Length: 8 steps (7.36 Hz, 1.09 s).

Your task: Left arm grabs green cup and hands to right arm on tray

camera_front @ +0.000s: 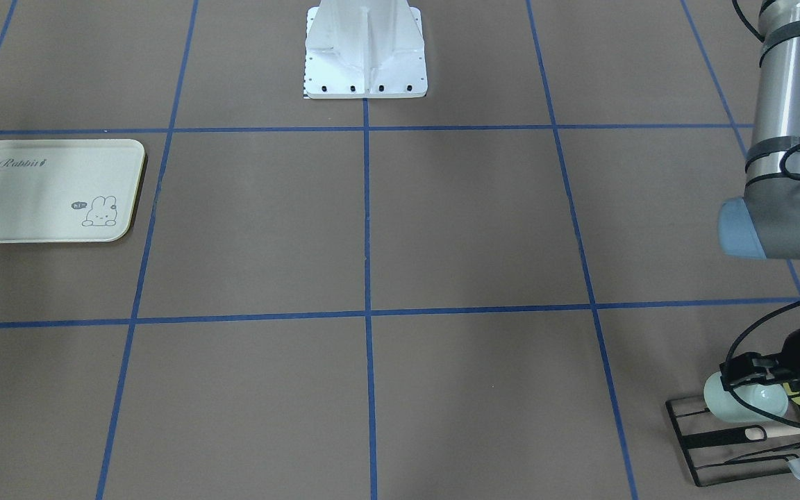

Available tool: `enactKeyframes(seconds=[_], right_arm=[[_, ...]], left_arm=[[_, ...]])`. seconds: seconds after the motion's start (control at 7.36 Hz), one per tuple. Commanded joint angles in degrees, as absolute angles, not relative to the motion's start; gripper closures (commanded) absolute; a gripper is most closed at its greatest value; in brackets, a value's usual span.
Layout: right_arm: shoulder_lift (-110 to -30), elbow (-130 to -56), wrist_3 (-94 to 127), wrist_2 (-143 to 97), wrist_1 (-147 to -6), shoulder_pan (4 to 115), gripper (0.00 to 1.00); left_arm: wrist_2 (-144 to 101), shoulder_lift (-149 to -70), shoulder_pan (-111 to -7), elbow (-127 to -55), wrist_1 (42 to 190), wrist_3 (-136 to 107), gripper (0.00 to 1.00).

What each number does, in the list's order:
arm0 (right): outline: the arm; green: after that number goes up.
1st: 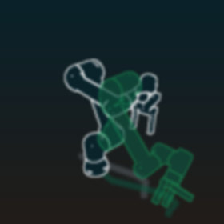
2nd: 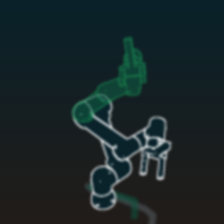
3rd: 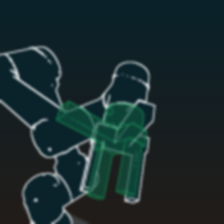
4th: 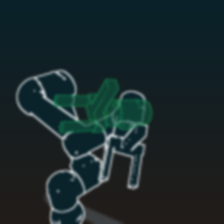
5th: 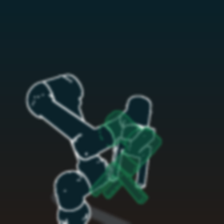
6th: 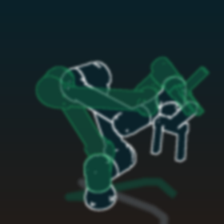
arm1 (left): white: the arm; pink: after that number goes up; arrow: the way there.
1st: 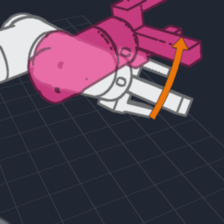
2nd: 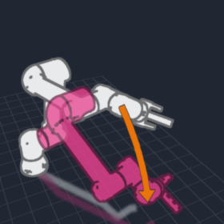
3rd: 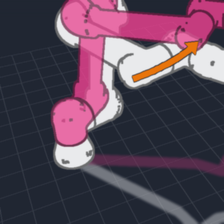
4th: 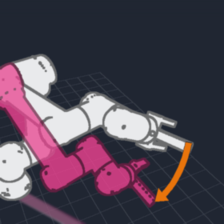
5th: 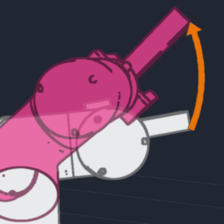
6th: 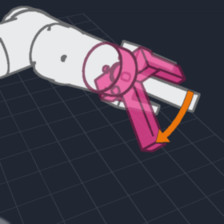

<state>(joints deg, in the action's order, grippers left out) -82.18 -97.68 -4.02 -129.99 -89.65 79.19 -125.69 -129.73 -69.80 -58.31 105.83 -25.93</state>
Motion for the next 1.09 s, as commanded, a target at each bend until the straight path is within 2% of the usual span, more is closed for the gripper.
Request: enactKeyframes(seconds=[0.0, 0.14, 0.41, 0.68, 0.95], right_arm=[[-82.18, -97.65, -4.04, -129.99, -89.65, 79.19, 0.00], [-82.18, -97.73, -4.04, -129.99, -89.65, 79.19, 0.00], [-82.18, -97.65, -4.04, -129.99, -89.65, 79.19, 0.00], [-82.18, -97.65, -3.96, -129.99, -89.65, 79.19, 0.00], [-82.26, -97.91, -3.96, -129.99, -89.65, 79.19, 0.00]], left_arm=[[-124.90, -129.90, -69.70, -57.83, 105.91, -25.93, 0.02], [-124.28, -129.99, -69.61, -57.66, 106.00, -25.84, 0.04], [-124.19, -130.34, -69.61, -57.66, 105.91, -25.66, 0.21], [-124.19, -130.34, -69.61, -57.66, 105.91, -25.75, 0.32], [-124.19, -130.34, -69.61, -57.74, 105.91, -25.66, 0.33]])
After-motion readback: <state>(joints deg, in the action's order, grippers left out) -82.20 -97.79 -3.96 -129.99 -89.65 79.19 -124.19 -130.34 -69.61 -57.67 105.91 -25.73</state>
